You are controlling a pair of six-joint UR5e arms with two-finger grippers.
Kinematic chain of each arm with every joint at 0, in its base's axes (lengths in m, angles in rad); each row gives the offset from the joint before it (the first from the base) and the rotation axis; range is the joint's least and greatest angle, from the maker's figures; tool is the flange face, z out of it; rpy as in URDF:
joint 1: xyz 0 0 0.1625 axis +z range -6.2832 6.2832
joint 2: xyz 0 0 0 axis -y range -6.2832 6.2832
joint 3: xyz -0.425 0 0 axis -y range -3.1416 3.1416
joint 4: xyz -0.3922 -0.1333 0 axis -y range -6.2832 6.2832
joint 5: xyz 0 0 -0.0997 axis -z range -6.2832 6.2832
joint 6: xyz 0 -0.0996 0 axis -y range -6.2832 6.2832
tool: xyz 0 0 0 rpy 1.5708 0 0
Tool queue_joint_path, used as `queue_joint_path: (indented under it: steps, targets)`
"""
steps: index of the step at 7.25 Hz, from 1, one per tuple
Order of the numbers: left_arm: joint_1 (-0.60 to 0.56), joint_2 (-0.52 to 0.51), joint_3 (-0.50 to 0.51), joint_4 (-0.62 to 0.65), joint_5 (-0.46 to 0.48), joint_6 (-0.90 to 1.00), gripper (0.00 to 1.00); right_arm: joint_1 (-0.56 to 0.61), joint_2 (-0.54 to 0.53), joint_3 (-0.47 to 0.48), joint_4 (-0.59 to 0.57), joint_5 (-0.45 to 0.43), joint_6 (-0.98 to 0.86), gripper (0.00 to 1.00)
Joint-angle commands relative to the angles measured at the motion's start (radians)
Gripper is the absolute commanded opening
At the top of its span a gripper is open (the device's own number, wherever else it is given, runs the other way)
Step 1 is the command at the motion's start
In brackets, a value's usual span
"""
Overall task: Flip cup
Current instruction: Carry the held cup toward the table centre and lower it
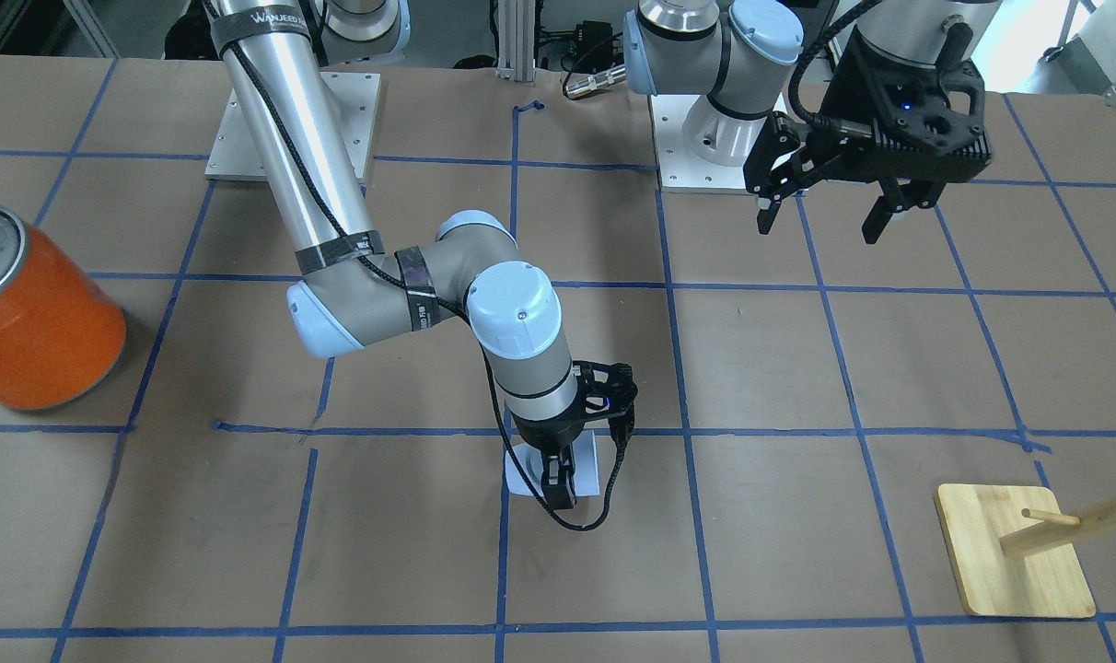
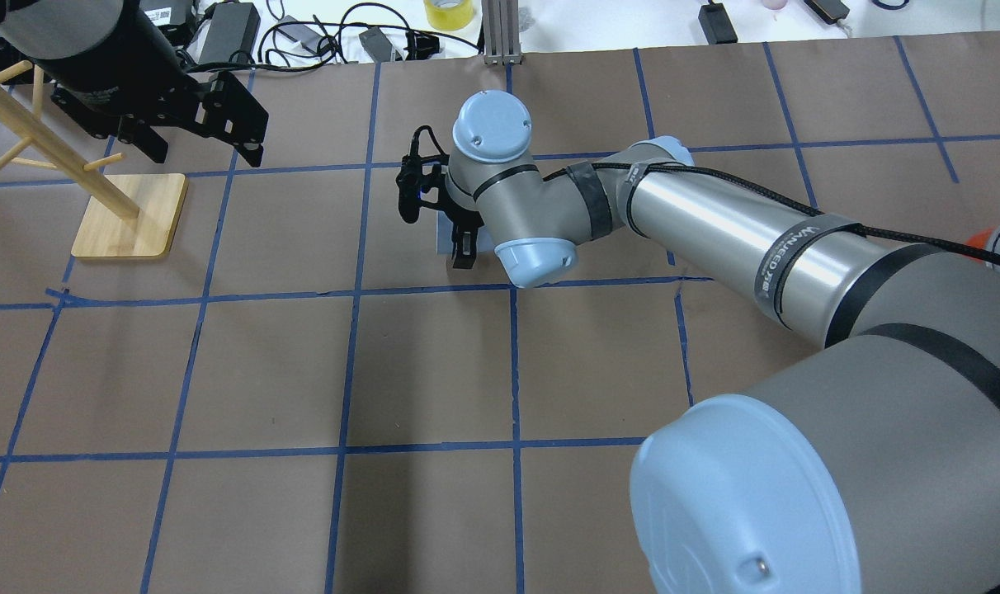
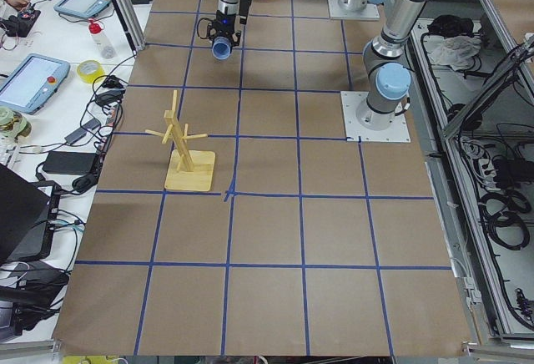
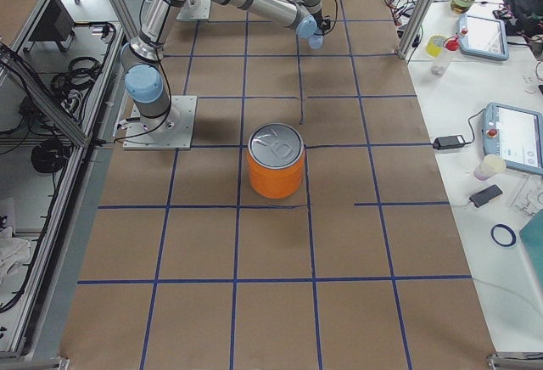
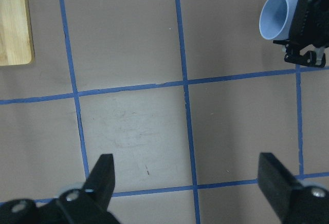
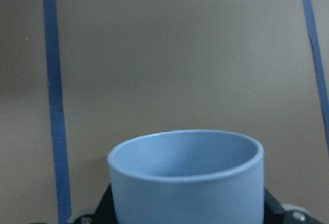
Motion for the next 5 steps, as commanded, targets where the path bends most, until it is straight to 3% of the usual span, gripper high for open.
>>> queue_joint_path:
  steps: [1, 3, 5]
  targets:
    - [0.001, 0.0, 0.002, 0.0, 0.0, 0.0, 1.0, -0.007, -0.007, 0.04, -0.014, -0.006, -0.034, 0.62]
    - [0.0, 0.0, 0.0, 0.0, 0.0, 0.0, 1.0, -0.005, -0.018, 0.038, 0.002, -0.012, -0.022, 1.0]
    - [0.001, 0.007, 0.002, -0.001, 0.005, 0.005, 1.0, -0.007, -0.025, 0.038, 0.0, 0.001, -0.023, 1.0]
